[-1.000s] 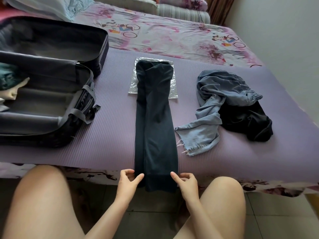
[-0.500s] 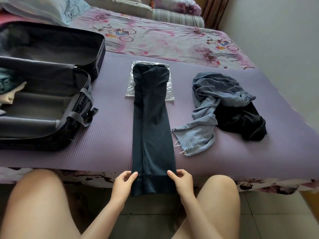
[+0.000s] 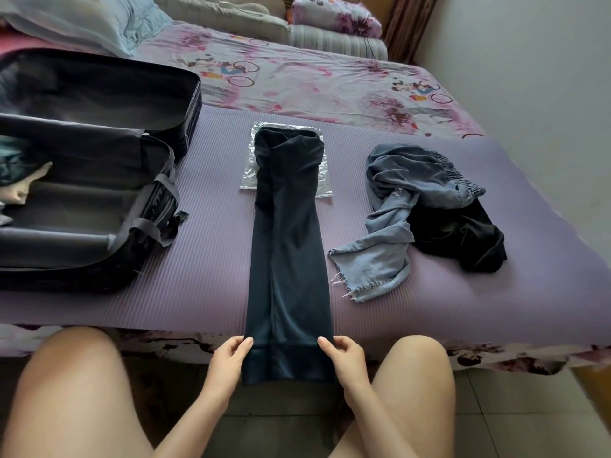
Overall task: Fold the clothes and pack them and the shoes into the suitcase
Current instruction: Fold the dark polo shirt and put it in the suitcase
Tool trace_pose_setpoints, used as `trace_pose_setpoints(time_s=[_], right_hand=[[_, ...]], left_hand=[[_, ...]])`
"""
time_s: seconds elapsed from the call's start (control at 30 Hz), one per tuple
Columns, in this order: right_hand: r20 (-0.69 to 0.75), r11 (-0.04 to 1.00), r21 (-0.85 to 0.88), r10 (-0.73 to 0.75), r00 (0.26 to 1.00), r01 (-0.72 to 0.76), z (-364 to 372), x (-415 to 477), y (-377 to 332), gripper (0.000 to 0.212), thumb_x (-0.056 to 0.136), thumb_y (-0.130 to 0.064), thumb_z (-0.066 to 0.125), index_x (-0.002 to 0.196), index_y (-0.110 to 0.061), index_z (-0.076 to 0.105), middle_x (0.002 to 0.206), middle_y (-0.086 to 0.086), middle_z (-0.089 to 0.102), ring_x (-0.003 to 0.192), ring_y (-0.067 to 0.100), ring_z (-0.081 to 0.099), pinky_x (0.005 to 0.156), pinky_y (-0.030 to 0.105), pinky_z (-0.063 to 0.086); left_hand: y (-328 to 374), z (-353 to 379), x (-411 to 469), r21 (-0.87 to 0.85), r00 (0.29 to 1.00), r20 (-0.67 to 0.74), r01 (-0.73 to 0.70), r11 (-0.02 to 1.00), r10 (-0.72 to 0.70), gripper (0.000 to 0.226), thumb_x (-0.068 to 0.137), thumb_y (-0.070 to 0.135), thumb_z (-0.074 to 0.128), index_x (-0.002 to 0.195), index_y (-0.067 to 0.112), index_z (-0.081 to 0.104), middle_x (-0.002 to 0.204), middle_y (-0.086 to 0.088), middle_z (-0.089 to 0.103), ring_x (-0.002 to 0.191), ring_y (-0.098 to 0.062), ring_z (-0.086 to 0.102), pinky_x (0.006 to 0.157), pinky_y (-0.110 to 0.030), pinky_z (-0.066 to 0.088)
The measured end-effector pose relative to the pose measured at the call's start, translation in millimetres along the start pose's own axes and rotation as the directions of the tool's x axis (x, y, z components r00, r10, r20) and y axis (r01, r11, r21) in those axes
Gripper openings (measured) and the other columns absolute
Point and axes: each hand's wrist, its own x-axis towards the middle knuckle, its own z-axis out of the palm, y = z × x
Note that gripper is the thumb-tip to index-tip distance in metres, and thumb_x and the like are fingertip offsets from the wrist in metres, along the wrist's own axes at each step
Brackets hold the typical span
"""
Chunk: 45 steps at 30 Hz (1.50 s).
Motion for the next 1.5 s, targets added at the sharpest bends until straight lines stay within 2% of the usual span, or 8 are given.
trace_pose_setpoints(time_s=[0.17,0.43,0.67,0.87,1.07,1.3,1.43,1.5], right_hand=[[0.029,1.0,0.022,0.01,1.0,-0.01,-1.1,-2.5,0.3,0.02,0.078,-0.008,0.075,0.093,-0.003,0.064,0.092,0.012,0.072,0.089,0.023,0.069,0.082,0.032,0.055],[0.045,1.0,0.004,0.015,0.999,-0.015,-0.3,-8.2,0.1,0.022,0.078,-0.005,0.075,0.096,-0.001,0.063,0.092,0.013,0.072,0.09,0.025,0.069,0.086,0.039,0.055],[0.056,0.995,-0.099,-0.017,0.998,0.022,-9.4,-22.9,-4.8,0.018,0.078,-0.013,0.077,0.091,-0.015,0.065,0.089,0.009,0.071,0.087,0.026,0.069,0.072,0.048,0.058],[0.155,0.999,-0.039,0.029,0.988,-0.023,-11.0,-53.3,-21.4,0.02,0.08,-0.005,0.072,0.097,-0.006,0.061,0.079,0.012,0.069,0.065,0.016,0.068,0.042,0.03,0.051],[0.155,0.977,0.198,0.045,0.987,-0.076,-11.3,-41.9,-73.8,0.033,0.083,-0.003,0.069,0.111,-0.014,0.056,0.089,0.007,0.068,0.071,0.016,0.068,0.048,0.029,0.052],[0.17,0.961,0.268,0.018,0.985,-0.064,3.3,14.8,-150.4,0.008,0.096,-0.015,0.052,0.1,-0.01,0.056,0.09,0.01,0.067,0.057,0.019,0.069,0.048,0.023,0.052],[-0.004,0.997,0.075,0.029,1.0,-0.028,19.2,54.8,-136.0,0.023,0.099,-0.024,0.044,0.112,-0.005,0.049,0.099,0.015,0.055,0.074,0.027,0.061,0.054,0.033,0.056],[-0.076,0.984,-0.17,-0.075,0.994,0.061,22.6,57.9,-110.0,0.035,0.093,-0.018,0.054,0.124,-0.001,0.051,0.103,0.01,0.056,0.088,0.027,0.061,0.078,0.041,0.055]], left_hand=[[-0.9,-1.7,-0.5,-0.03,1.0,-0.02,-0.014,0.999,0.014,0.031,0.076,0.029,0.076,0.101,0.014,0.066,0.097,-0.004,0.071,0.096,-0.019,0.066,0.087,-0.044,0.054],[2.1,-8.8,-5.2,-0.069,0.999,0.037,-0.013,0.998,0.016,0.012,0.09,0.014,0.061,0.1,0.009,0.062,0.095,-0.008,0.071,0.087,-0.018,0.068,0.069,-0.031,0.054],[8.4,-16.2,-16.0,-0.099,0.999,0.045,-0.007,0.995,0.012,0.011,0.088,0.013,0.063,0.098,0.009,0.063,0.091,-0.008,0.072,0.082,-0.015,0.069,0.061,-0.026,0.054],[7.1,-35.6,-34.0,-0.152,1.0,0.015,-0.003,0.988,0.006,0.021,0.086,0.012,0.065,0.107,0.013,0.06,0.088,-0.009,0.073,0.081,-0.019,0.071,0.061,-0.031,0.056],[65.0,-33.8,-33.4,-0.272,0.994,0.029,-0.09,0.958,0.102,0.024,0.09,0.007,0.057,0.112,0.015,0.053,0.1,-0.011,0.065,0.083,-0.021,0.068,0.054,-0.027,0.057],[148.3,-17.2,22.1,-0.304,0.991,0.016,-0.123,0.945,0.135,0.02,0.098,0.017,0.046,0.113,0.005,0.049,0.1,-0.014,0.061,0.08,-0.023,0.065,0.054,-0.029,0.058],[137.2,-16.2,63.6,0.004,0.981,-0.123,-0.151,0.989,0.15,0.039,0.097,0.029,0.048,0.127,0.007,0.042,0.119,-0.012,0.055,0.097,-0.023,0.059,0.081,-0.039,0.053],[114.6,-18.3,64.7,0.206,0.97,-0.136,-0.173,0.963,0.203,0.041,0.093,0.026,0.055,0.129,0.009,0.044,0.117,-0.004,0.054,0.102,-0.02,0.054,0.086,-0.034,0.046]])
